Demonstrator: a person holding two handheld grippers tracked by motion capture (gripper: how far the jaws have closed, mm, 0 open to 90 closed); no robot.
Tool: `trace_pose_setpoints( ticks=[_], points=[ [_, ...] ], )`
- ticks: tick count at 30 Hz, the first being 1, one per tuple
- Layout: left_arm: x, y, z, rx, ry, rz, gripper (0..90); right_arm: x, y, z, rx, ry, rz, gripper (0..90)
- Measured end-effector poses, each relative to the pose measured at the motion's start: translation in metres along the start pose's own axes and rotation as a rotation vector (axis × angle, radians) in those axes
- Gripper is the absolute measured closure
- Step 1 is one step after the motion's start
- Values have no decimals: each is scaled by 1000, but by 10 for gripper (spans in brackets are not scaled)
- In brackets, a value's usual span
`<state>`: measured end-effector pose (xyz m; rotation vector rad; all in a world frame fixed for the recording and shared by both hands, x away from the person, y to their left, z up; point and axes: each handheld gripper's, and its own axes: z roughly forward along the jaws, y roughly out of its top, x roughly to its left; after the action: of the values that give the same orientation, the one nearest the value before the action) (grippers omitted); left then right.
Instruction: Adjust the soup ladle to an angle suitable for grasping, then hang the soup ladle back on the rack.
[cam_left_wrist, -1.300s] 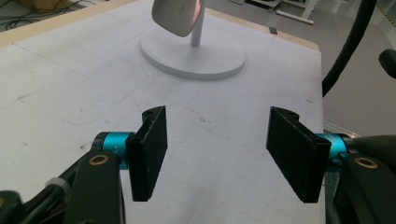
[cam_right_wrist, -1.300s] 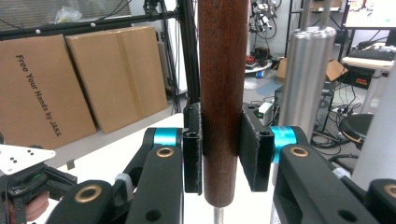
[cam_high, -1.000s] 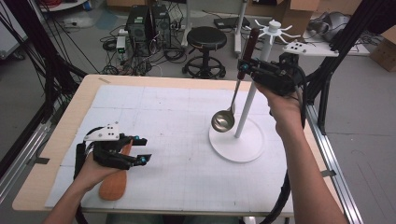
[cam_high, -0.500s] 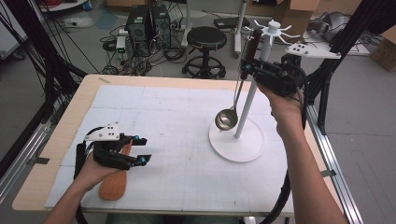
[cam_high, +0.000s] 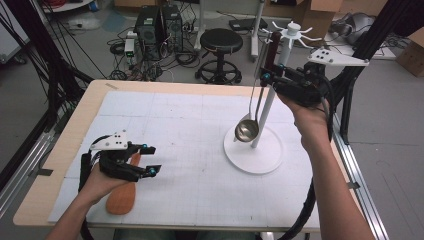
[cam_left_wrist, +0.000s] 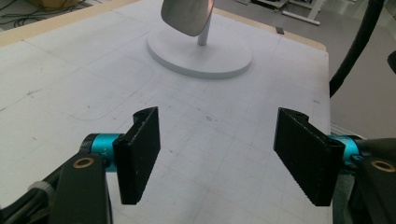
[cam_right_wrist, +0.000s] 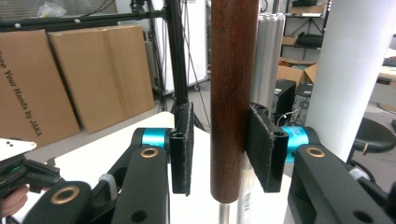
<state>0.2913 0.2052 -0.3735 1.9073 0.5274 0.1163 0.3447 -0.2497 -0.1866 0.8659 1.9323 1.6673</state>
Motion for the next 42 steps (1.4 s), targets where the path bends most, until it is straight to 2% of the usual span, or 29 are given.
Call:
trace_pose_setpoints(
  ticks=[16,22,25,26,33,42],
  points=[
    [3,-2,-2,-10,6,-4,297,-6,1,-11,-4,39,-18,606],
    [3,-2,-3,-14,8,-10,294,-5,5,-16,4,66,-34,659],
    [3,-2,-3,-18,18,-3,294,-5,7,-19,6,78,-43,718],
    [3,-2,-4,-17,19,-2,294,-5,8,-20,7,86,-47,767],
    [4,-2,-4,-21,22,-6,294,-7,14,-26,23,112,-62,891],
    [4,-2,-4,-20,24,-6,294,-7,26,-38,25,104,-82,895]
  ],
)
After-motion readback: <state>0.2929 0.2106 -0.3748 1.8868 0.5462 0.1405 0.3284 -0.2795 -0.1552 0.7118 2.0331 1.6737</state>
